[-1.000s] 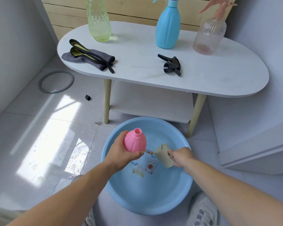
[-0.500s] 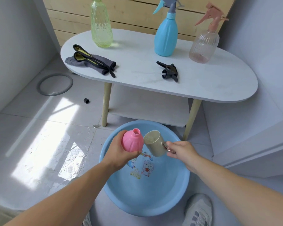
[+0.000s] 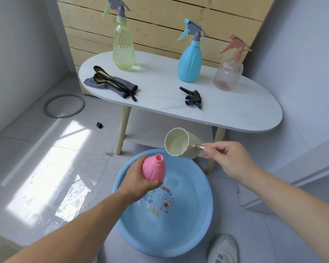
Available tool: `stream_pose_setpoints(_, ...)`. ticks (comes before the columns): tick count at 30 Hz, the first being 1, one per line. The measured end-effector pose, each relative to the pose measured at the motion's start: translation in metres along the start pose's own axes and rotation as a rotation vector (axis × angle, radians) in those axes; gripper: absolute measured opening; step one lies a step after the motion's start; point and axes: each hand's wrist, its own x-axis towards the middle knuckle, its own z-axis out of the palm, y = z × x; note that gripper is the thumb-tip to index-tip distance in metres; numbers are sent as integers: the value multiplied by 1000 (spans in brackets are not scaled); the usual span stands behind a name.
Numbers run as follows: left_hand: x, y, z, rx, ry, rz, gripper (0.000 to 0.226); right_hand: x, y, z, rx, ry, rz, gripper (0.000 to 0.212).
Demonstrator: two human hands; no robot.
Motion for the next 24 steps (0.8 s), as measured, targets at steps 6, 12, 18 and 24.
stream_pose_setpoints(6,-3,9,2,-5,-19,4,78,-5,-5,4,-13,19,-58,9)
stream_pose_setpoints(12,-4,12,4,19,-30,9,80,-6,-5,10,-11,8,-88,7)
stream_pose_setpoints(18,-5,13,4,23,-28,8,80,-6,-6,11,-57,18,-131,6)
stream_pose_setpoints(24,-4,13,5,17,-35,11,79,-9,-8,9,-92,-1,-182,15)
